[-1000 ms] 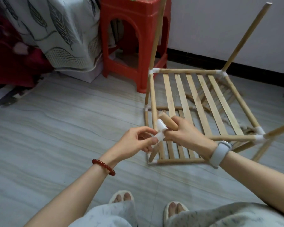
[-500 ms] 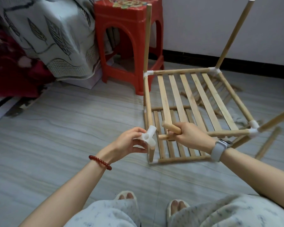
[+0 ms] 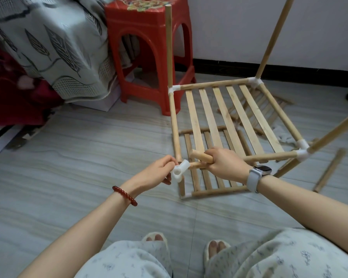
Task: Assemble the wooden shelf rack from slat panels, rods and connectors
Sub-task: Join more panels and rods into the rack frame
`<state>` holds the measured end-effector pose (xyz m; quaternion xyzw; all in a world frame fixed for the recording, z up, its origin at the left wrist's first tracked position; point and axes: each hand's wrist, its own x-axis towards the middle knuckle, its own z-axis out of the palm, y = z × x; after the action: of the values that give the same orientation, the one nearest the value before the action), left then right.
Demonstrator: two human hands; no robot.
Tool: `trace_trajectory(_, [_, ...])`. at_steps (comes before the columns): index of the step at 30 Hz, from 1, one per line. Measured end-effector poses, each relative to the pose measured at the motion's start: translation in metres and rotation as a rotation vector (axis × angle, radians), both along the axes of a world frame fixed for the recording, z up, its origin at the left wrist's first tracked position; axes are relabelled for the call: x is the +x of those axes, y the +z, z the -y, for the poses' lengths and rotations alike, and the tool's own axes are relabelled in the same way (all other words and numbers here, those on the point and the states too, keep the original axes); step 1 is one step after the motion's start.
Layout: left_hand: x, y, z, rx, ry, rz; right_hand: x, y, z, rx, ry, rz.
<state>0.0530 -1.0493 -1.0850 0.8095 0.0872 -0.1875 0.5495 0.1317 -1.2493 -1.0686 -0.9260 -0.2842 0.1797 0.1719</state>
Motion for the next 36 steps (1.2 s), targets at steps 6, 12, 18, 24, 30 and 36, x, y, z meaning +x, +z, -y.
trace_trajectory(6, [0.0, 0.001, 0.01, 0.007, 0.079, 0.085, -0.001, -0.001, 0.002, -0.024, 0.046, 0.019])
trace_trajectory(12, [-0.003, 0.0, 0.007, -0.101, 0.075, 0.02, 0.0, -0.003, 0.0, -0.058, 0.034, 0.034])
trace_trajectory(18, [0.002, 0.0, 0.02, 0.13, -0.009, 0.126, 0.002, -0.006, -0.001, -0.077, 0.036, 0.044])
trace_trajectory(24, [-0.018, -0.015, 0.034, 0.311, 0.046, 0.246, -0.003, -0.008, -0.006, -0.226, 0.183, 0.251])
trace_trajectory(30, [-0.014, -0.019, 0.027, 0.176, 0.151, 0.107, -0.004, -0.003, -0.002, -0.203, 0.209, 0.315])
trace_trajectory(36, [-0.011, -0.026, 0.03, 0.026, 0.192, 0.041, -0.005, -0.004, 0.005, -0.165, 0.194, 0.318])
